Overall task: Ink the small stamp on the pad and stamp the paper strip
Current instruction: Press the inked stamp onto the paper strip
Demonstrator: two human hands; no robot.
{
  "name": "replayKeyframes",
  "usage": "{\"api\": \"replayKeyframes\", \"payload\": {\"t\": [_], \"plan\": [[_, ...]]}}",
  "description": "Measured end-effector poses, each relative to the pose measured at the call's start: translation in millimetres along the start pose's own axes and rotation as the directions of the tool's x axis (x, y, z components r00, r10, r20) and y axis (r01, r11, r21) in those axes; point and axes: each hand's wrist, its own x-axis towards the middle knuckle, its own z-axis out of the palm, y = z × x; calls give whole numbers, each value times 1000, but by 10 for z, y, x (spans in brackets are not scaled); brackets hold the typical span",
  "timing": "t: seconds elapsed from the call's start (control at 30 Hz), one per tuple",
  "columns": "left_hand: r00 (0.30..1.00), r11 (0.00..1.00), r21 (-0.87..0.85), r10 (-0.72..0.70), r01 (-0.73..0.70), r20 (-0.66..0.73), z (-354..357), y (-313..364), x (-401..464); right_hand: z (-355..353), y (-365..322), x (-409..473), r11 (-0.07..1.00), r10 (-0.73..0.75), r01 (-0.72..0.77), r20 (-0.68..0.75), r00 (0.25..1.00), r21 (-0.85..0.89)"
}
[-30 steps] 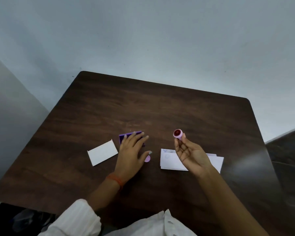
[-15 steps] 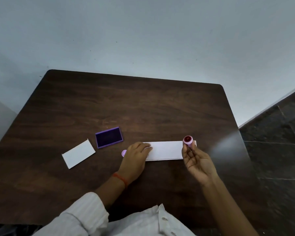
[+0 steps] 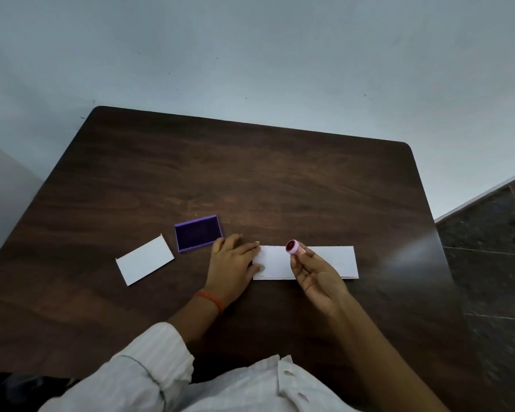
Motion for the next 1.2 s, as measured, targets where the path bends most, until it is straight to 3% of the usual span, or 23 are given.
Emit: {"api": "replayKeyframes", "payload": {"t": [0.1, 0.2, 0.27, 0.4, 0.5, 0.57, 0.7, 1.2], "plan": [[1000, 1000, -3, -5, 5, 22, 7, -32, 12, 69, 23, 82, 967, -93, 83, -33, 995, -239], [999, 1000, -1, 3, -3, 33, 5, -64, 17, 119, 62, 130, 818, -260, 199, -37, 965, -540], [1000, 1000, -9, 5, -4, 28, 0, -72, 12, 136, 90, 149, 677, -375, 285, 15, 927, -679], [1000, 1000, -24, -3, 3, 28, -1, -60, 17, 169, 150, 213, 280, -579, 395, 174, 796, -875], [1000, 999, -38, -8, 9, 23, 3, -62, 18, 184, 194, 263, 17, -597, 401, 313, 738, -916], [1000, 999, -40, -9, 10, 25, 7, -69, 14, 187, 213, 295, -93, -581, 389, 367, 727, -917], [1000, 1000, -24, -4, 5, 18, 13, -72, 16, 169, 247, 339, -222, -563, 396, 448, 695, -891], [1000, 999, -47, 2, -2, 1, 52, -96, 24, 238, 272, 366, -436, -402, 353, 530, 747, -828]]}}
